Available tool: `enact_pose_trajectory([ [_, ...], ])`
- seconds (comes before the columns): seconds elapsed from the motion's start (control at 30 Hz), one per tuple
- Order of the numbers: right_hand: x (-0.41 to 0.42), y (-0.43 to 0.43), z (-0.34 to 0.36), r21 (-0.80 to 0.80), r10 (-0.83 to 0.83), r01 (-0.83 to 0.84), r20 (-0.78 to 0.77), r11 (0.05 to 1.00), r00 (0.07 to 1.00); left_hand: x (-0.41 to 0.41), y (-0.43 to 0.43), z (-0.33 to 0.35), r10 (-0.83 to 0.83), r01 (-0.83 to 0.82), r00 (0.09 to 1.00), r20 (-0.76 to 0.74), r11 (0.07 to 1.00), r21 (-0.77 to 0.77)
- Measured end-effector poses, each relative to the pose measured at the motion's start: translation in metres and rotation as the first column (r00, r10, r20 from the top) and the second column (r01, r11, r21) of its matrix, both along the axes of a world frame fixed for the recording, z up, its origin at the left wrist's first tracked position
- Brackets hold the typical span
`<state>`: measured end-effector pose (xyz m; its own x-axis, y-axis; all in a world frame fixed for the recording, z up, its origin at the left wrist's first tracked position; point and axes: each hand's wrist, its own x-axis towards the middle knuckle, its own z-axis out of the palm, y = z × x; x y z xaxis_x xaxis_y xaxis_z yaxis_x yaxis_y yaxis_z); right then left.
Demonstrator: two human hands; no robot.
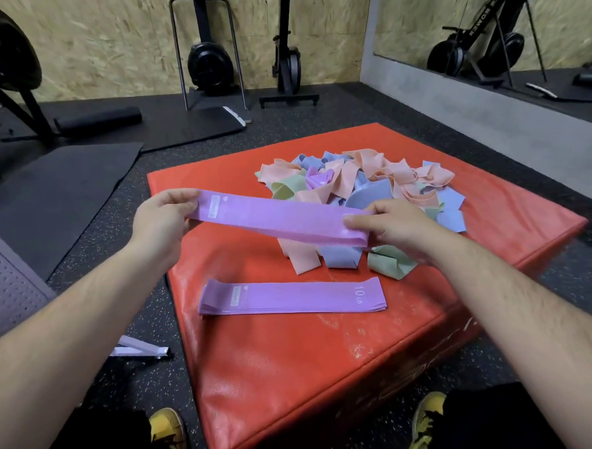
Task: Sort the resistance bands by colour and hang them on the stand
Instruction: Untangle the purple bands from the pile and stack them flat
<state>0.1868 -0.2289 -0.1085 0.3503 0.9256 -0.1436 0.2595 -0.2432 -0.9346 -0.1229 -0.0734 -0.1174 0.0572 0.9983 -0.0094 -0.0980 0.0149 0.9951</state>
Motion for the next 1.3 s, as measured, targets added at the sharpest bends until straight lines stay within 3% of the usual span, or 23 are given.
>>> enact_pose_trajectory([
  [0.1, -0.004, -0.008, 0.005, 0.037, -0.03, 0.036, -0.163, 0.999, 0.986, -0.005, -0.007, -0.005, -0.029, 0.028, 0.998, -0.049, 0.999, -0.023],
  [0.2, -0.006, -0.019, 0.004, 0.018, -0.047, 0.051, -0.163, 0.999, 0.985, -0.01, -0.015, -0.007, -0.05, 0.048, 0.994, -0.1, 0.999, -0.018],
  [0.4, 0.002, -0.027, -0.008, -0.002, -0.074, 0.074, 0.0, 0.997, 0.997, -0.021, -0.031, -0.017, -0.098, 0.083, 0.963, -0.252, 0.994, -0.07],
  [0.57, 0.007, -0.034, -0.027, -0.156, 0.003, 0.022, 0.159, 0.988, 0.987, -0.026, -0.047, -0.033, -0.158, 0.121, 0.894, -0.419, 0.986, -0.114],
  [0.7, 0.0, -0.042, -0.04, -0.247, 0.084, -0.002, 0.325, 0.969, 0.942, -0.032, -0.054, -0.049, -0.186, 0.15, 0.81, -0.556, 0.983, -0.11],
  [0.8, -0.005, -0.044, -0.049, -0.307, 0.116, -0.013, 0.32, 0.952, 0.94, -0.034, -0.057, -0.057, -0.16, 0.171, 0.727, -0.668, 0.984, -0.049],
  [1.07, -0.01, -0.045, -0.058, -0.271, 0.143, -0.021, 0.437, 0.962, 0.888, -0.039, -0.06, -0.069, -0.119, 0.213, 0.646, -0.754, 0.977, 0.029],
  [1.3, -0.011, -0.042, -0.063, -0.291, 0.194, -0.007, 0.62, 0.957, 0.76, -0.036, -0.062, -0.071, -0.084, 0.297, 0.525, -0.847, 0.951, 0.09],
])
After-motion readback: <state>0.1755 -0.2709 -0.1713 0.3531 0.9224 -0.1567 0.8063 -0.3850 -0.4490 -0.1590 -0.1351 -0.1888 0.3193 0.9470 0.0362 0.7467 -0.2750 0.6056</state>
